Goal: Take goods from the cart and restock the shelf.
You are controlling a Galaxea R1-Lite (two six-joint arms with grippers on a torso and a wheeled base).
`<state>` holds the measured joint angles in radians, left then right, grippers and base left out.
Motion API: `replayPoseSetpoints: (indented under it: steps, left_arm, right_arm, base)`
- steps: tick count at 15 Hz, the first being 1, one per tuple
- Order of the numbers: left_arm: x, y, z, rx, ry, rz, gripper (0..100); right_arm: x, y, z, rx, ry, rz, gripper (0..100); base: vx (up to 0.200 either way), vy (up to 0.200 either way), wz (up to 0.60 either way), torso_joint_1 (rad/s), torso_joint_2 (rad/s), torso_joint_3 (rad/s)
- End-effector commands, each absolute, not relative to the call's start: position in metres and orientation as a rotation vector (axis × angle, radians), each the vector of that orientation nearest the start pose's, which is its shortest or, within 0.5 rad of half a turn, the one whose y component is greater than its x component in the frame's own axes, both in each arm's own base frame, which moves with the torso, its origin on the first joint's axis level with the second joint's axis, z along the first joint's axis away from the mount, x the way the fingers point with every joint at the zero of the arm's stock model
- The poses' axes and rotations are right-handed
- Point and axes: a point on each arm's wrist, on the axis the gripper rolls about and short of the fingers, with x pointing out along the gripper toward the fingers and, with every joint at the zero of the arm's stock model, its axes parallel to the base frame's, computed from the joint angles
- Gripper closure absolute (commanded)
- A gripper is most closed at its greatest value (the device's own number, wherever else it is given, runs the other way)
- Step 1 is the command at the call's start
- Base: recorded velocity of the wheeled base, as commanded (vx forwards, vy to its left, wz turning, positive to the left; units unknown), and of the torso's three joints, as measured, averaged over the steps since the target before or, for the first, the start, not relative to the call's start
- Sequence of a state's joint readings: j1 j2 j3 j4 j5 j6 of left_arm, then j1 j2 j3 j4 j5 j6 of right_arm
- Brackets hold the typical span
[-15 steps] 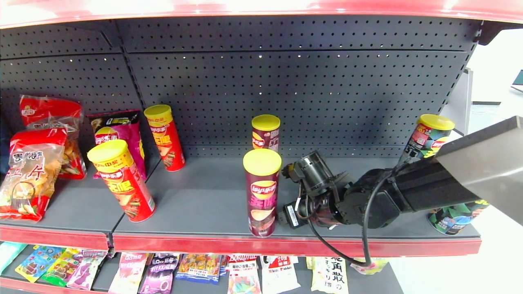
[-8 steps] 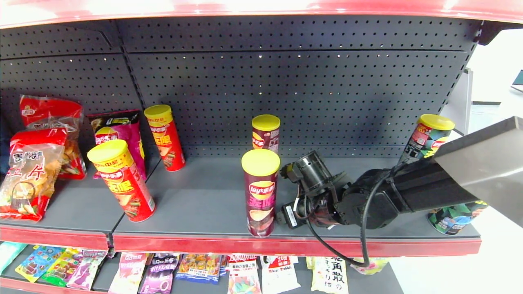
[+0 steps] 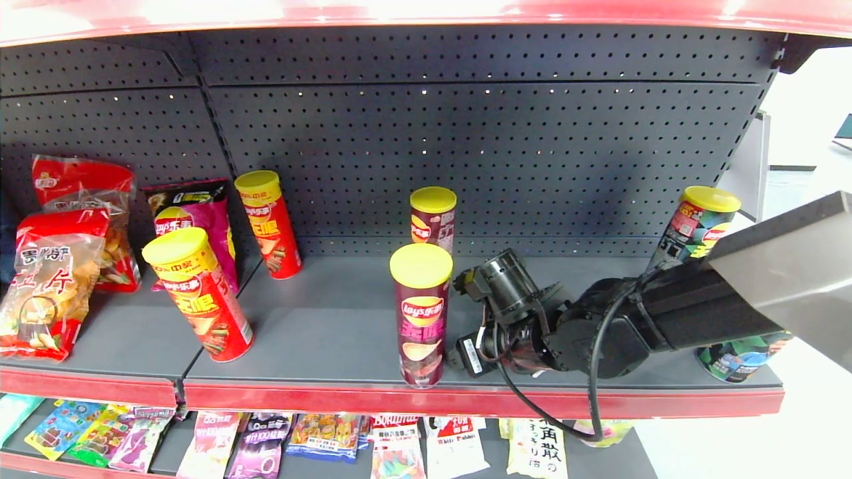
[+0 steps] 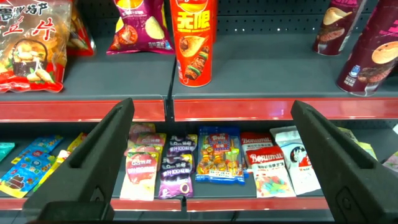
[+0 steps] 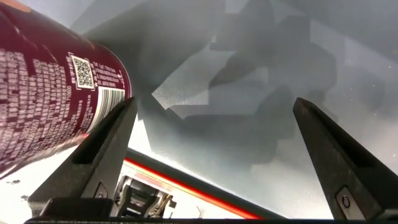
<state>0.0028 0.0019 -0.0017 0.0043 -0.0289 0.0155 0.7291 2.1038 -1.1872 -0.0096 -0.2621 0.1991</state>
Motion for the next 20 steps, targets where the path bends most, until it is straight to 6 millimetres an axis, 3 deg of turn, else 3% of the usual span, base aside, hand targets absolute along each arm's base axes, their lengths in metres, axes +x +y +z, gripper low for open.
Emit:
replayPoseSetpoints:
  steps: [1, 5, 6, 10, 11, 14, 17, 20]
  left_arm:
    - [-0.023, -0.001, 0.075, 0.015, 0.004, -0.026, 0]
    - [-0.023, -0.001, 0.076, 0.015, 0.003, -0.026, 0]
    - [-0.023, -0.001, 0.075, 0.015, 0.004, -0.026, 0]
    - [-0.023, -0.001, 0.075, 0.015, 0.004, -0.026, 0]
    - [-0.023, -0.001, 0.075, 0.015, 0.004, -0.026, 0]
    - [-0.023, -0.001, 0.075, 0.015, 0.004, -0.026, 0]
    - [-0.023, -0.001, 0.076, 0.015, 0.003, -0.026, 0]
    - [-0.023, -0.001, 0.075, 0.015, 0.004, -0.026, 0]
  right_arm:
    - [0.284, 0.243, 0.087, -0.254, 0.848, 0.343, 0]
    - [0.267, 0.223, 0.1, -0.255, 0.846, 0.333, 0]
    - [0.244, 0.2, 0.119, -0.245, 0.823, 0.314, 0]
    - [0.182, 0.144, 0.163, -0.175, 0.715, 0.34, 0]
    - [0.157, 0.125, 0.179, -0.134, 0.649, 0.396, 0]
    - [0.105, 0.072, 0.203, -0.169, 0.416, 0.474, 0]
    - [0.073, 0.038, 0.207, -0.199, 0.26, 0.53, 0]
    - [0.05, 0.023, 0.189, -0.189, 0.222, 0.518, 0]
  base:
    - [0.0, 0.0, 0.0, 0.0, 0.0, 0.0]
    - [0.0, 0.0, 0.0, 0.0, 0.0, 0.0]
    - [0.0, 0.0, 0.0, 0.0, 0.0, 0.0]
    - [0.0, 0.0, 0.0, 0.0, 0.0, 0.0]
    - [0.0, 0.0, 0.0, 0.0, 0.0, 0.0]
    - [0.0, 0.0, 0.0, 0.0, 0.0, 0.0]
    - [0.0, 0.0, 0.0, 0.0, 0.0, 0.0]
    - [0.0, 0.0, 0.0, 0.0, 0.0, 0.0]
